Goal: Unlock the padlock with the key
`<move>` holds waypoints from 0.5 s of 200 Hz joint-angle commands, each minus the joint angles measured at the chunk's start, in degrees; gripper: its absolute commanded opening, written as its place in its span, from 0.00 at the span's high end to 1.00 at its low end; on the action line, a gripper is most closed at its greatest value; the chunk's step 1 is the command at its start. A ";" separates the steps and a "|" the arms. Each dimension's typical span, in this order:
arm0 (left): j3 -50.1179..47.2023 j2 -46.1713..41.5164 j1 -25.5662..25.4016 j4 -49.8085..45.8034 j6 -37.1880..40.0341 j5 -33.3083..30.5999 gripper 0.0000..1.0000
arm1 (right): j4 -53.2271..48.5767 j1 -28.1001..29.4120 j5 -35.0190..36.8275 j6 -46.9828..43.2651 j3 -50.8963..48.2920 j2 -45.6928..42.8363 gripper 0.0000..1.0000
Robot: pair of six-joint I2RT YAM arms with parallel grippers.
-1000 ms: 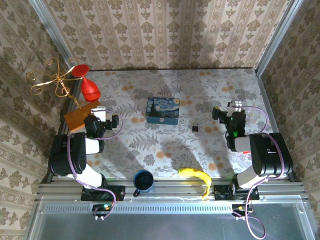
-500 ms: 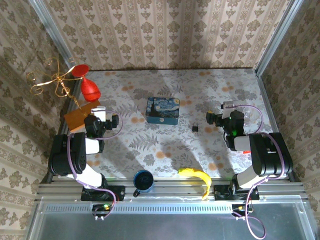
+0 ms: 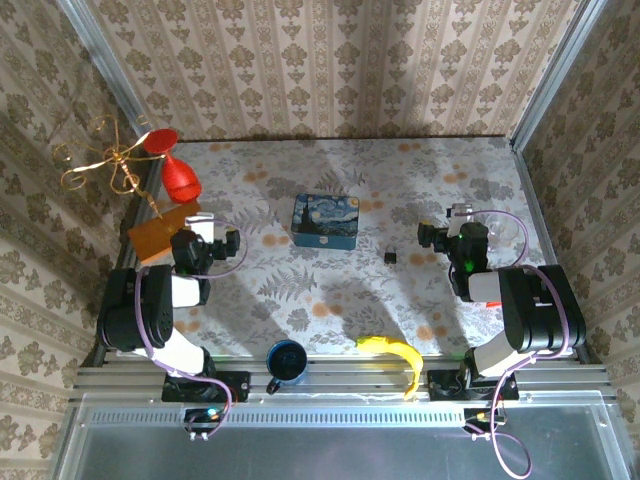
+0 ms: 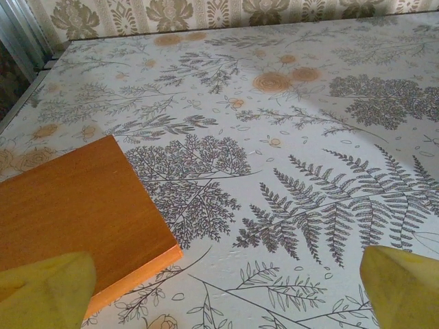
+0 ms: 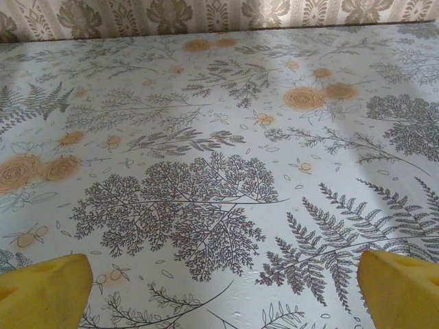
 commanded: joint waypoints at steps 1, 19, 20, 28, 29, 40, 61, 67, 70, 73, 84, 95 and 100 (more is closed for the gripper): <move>1.29 -0.68 -0.26 -0.44 1.19 -0.52 0.00 | -0.28 0.44 2.21 0.68 0.53 -0.58 0.00; 1.23 -0.71 -0.25 -0.43 1.18 -0.52 0.00 | -0.30 0.37 2.21 0.70 0.53 -0.60 0.00; 1.26 -0.71 -0.26 -0.47 1.19 -0.52 0.00 | -0.29 0.41 2.16 0.70 0.53 -0.61 0.00; 1.24 -0.71 -0.26 -0.43 1.14 -0.52 0.00 | -0.30 0.45 2.21 0.70 0.53 -0.58 0.00; 1.26 -0.71 -0.22 -0.43 1.16 -0.52 0.00 | -0.29 0.45 2.16 0.70 0.53 -0.60 0.00; 1.21 -0.69 -0.24 -0.40 1.19 -0.52 0.00 | -0.28 0.45 2.29 0.70 0.58 -0.60 0.00; 1.24 -0.66 -0.32 -0.34 1.25 -0.61 0.00 | -0.52 0.88 3.00 0.36 0.68 -0.61 0.00; 1.21 -0.69 -0.29 -0.34 1.27 -0.61 0.00 | -0.54 0.97 3.26 0.27 0.70 -0.58 0.00; 1.24 -0.72 -0.35 -0.34 1.28 -0.61 0.00 | -0.54 1.02 3.37 0.20 0.70 -0.62 0.00; 1.26 -0.69 -0.30 -0.34 1.23 -0.61 0.00 | -0.62 1.06 3.47 0.18 0.70 -0.62 0.00; 1.21 -0.71 -0.30 -0.34 1.27 -0.61 0.00 | -0.63 1.06 3.49 0.18 0.76 -0.61 0.00; 1.20 -0.65 -0.35 -0.34 1.27 -0.61 0.00 | -0.72 1.06 3.48 0.18 0.75 -0.54 0.00; 1.20 -0.71 -0.29 -0.34 1.28 -0.61 0.00 | -0.72 1.06 3.52 0.18 0.79 -0.53 0.00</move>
